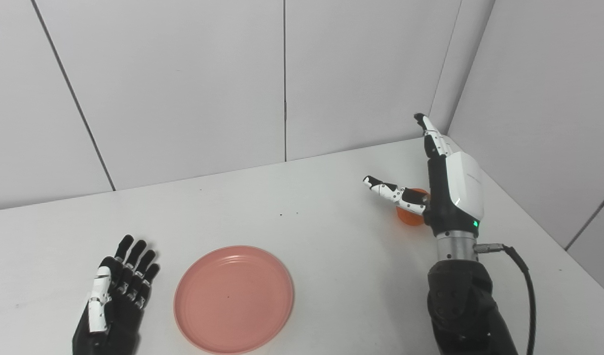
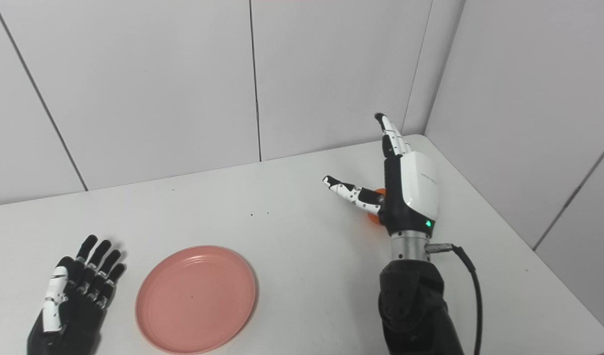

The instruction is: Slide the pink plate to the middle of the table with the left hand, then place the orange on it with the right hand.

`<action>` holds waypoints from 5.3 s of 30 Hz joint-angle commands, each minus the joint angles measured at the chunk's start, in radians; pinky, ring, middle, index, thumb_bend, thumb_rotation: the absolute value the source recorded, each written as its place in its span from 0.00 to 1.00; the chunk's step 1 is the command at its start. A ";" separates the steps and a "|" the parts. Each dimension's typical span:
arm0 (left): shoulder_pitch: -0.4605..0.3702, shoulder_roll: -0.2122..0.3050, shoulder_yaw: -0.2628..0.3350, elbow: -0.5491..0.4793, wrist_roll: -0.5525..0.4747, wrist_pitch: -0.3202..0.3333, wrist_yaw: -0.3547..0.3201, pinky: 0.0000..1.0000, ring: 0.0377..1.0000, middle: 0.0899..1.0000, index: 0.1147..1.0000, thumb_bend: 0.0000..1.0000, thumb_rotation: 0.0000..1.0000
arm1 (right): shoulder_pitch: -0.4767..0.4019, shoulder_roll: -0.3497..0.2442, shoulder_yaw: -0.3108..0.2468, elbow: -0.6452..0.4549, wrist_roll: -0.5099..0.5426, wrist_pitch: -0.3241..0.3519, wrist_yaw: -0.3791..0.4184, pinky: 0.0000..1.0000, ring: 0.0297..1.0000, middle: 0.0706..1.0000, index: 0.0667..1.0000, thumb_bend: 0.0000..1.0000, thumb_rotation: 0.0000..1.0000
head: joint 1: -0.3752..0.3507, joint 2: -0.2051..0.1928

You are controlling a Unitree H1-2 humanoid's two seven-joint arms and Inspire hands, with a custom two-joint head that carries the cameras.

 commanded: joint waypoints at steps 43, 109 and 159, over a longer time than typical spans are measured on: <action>0.025 0.016 0.008 -0.035 -0.015 0.069 0.032 1.00 0.99 0.99 0.98 0.30 1.00 | -0.078 -0.158 -0.016 0.287 -0.032 0.107 0.108 0.74 0.86 0.91 0.94 1.00 0.52 | -0.001 0.020; 0.022 0.021 0.020 -0.073 -0.005 0.125 0.042 1.00 0.98 0.98 0.97 0.29 1.00 | -0.190 -0.136 -0.112 0.448 -0.044 0.135 0.333 0.51 0.57 0.61 0.58 0.87 0.16 | 0.013 0.057; 0.046 -0.019 -0.016 -0.072 0.034 0.059 0.045 0.95 0.93 0.93 0.92 0.32 1.00 | -0.251 0.061 0.073 -0.045 -0.161 0.132 0.454 0.36 0.43 0.42 0.47 0.53 0.00 | 0.182 0.092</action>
